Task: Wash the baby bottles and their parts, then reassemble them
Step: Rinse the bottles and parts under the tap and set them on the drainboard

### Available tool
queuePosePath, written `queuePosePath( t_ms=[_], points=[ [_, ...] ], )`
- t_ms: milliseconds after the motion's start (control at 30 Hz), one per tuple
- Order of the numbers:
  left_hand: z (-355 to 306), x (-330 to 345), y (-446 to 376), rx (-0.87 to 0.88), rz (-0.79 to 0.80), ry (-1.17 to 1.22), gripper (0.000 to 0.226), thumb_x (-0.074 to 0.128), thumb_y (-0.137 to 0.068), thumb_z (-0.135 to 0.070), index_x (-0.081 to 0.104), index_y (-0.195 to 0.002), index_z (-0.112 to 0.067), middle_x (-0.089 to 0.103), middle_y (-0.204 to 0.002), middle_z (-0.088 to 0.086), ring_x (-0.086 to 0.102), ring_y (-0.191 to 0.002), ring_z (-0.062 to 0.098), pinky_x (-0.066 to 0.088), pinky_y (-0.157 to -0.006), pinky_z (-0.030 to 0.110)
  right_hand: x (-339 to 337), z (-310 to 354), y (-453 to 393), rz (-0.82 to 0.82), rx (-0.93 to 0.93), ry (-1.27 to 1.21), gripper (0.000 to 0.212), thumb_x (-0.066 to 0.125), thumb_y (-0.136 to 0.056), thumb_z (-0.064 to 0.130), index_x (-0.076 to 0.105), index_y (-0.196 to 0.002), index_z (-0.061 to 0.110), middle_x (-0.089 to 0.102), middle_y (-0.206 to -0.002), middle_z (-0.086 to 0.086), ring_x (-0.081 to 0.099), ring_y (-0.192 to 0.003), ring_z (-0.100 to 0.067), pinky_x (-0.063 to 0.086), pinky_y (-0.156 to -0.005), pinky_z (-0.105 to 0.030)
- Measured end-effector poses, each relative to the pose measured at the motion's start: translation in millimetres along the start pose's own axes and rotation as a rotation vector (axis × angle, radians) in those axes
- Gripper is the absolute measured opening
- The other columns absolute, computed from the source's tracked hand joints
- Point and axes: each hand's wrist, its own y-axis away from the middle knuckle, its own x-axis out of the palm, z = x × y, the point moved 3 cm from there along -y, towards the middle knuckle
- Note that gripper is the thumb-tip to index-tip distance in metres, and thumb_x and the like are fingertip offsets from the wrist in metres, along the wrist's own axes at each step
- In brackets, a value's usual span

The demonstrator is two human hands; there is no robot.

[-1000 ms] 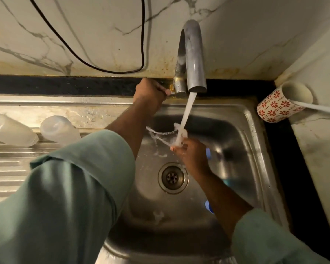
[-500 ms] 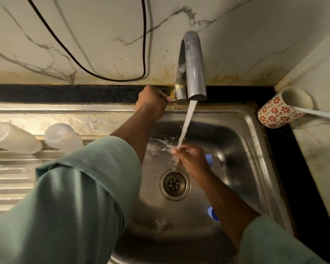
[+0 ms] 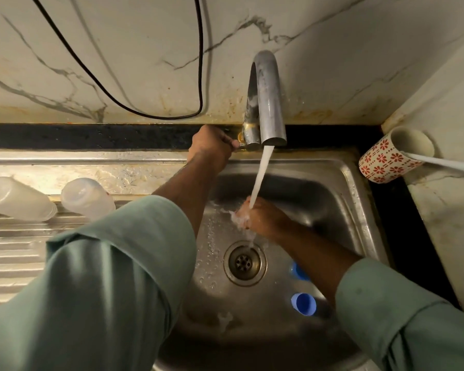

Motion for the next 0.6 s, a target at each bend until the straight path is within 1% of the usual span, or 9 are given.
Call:
queuePosePath(
  t_ms=[33,67,100,133,233,333,500,533,600],
  points=[
    [-0.1,-0.2,-0.3,0.001,0.004,0.006,0.025,0.073,-0.09,-0.017,0.063,-0.068,-0.025,0.065,-0.074,-0.006,0.062,-0.072,0.009,0.055,-0.072,0.033,-1.9,0.8,1.9,0.003,-0.013,0.079,0.02,0.056,-0.094,0.014,0.068,-0.108,0.004,0.064,-0.107,-0.008,0.059,-0.104,-0.022,0.045,-0.087,-0.023],
    [-0.4,-0.2,-0.1,0.003,0.006,0.006,0.025,0.073,-0.09,-0.018,0.063,-0.068,-0.025,0.066,-0.074,-0.005,0.063,-0.072,0.01,0.056,-0.072,0.033,-3.1,2.5,3.6,-0.014,-0.06,0.148,0.021,0.057,-0.094,0.013,0.068,-0.11,0.004,0.063,-0.114,-0.011,0.057,-0.109,-0.027,0.043,-0.092,-0.029],
    [-0.3,-1.0,-0.2,0.004,0.006,0.003,0.024,0.073,-0.09,-0.019,0.064,-0.069,-0.025,0.066,-0.074,-0.005,0.064,-0.074,0.011,0.057,-0.073,0.033,-3.3,2.5,4.7,-0.044,-0.077,0.092,0.017,0.062,-0.09,0.009,0.07,-0.104,0.004,0.064,-0.112,-0.014,0.061,-0.106,-0.029,0.046,-0.092,-0.032],
    [-0.7,-0.9,-0.4,0.007,0.004,-0.001,0.023,0.073,-0.09,-0.02,0.064,-0.07,-0.025,0.066,-0.075,-0.005,0.064,-0.075,0.012,0.058,-0.075,0.034,-3.7,3.4,6.9,-0.069,-0.082,-0.018,0.009,0.066,-0.086,0.003,0.072,-0.093,0.004,0.068,-0.104,-0.016,0.066,-0.096,-0.028,0.053,-0.086,-0.034],
    [0.6,-0.3,-1.2,0.007,0.002,-0.002,0.018,0.073,-0.09,-0.022,0.067,-0.073,-0.024,0.068,-0.078,-0.003,0.065,-0.079,0.012,0.06,-0.081,0.038,0.0,1.9,8.0,-0.153,-0.014,-0.353,0.02,0.066,-0.083,-0.007,0.067,-0.072,0.009,0.068,-0.074,-0.016,0.065,-0.063,-0.021,0.056,-0.059,-0.027],
    [1.4,0.4,-1.0,0.007,0.005,0.005,0.01,0.073,-0.09,-0.025,0.071,-0.082,-0.02,0.069,-0.082,-0.002,0.066,-0.081,0.012,0.06,-0.083,0.04,7.4,-1.1,9.9,-0.227,0.122,-0.43,0.013,0.066,-0.088,0.004,0.066,-0.075,0.007,0.063,-0.062,-0.008,0.059,-0.044,-0.01,0.052,-0.045,-0.02],
    [1.3,0.7,-1.8,-0.008,0.01,0.019,0.007,0.073,-0.09,-0.024,0.072,-0.086,-0.018,0.07,-0.083,-0.002,0.065,-0.078,0.011,0.06,-0.083,0.039,16.9,-10.6,7.6,-0.248,0.291,-0.349,0.025,0.057,-0.096,0.034,0.062,-0.09,0.011,0.058,-0.065,-0.004,0.049,-0.04,-0.008,0.037,-0.035,-0.019],
    [1.3,1.3,-1.8,-0.01,0.015,0.021,0.008,0.073,-0.09,-0.024,0.072,-0.085,-0.018,0.069,-0.083,-0.002,0.064,-0.076,0.01,0.06,-0.082,0.039,18.2,-12.0,7.8,-0.232,0.309,-0.384,0.027,0.058,-0.095,0.035,0.061,-0.089,0.009,0.057,-0.063,-0.004,0.05,-0.039,-0.009,0.037,-0.034,-0.019],
    [1.5,1.2,-2.2,-0.016,0.022,0.023,0.007,0.072,-0.091,-0.024,0.073,-0.087,-0.018,0.07,-0.084,-0.002,0.063,-0.074,0.01,0.06,-0.081,0.038,21.6,-11.1,9.5,-0.171,0.32,-0.541,0.023,0.064,-0.092,0.023,0.061,-0.088,0.001,0.06,-0.061,-0.008,0.055,-0.043,-0.012,0.045,-0.038,-0.02]
  ],
)
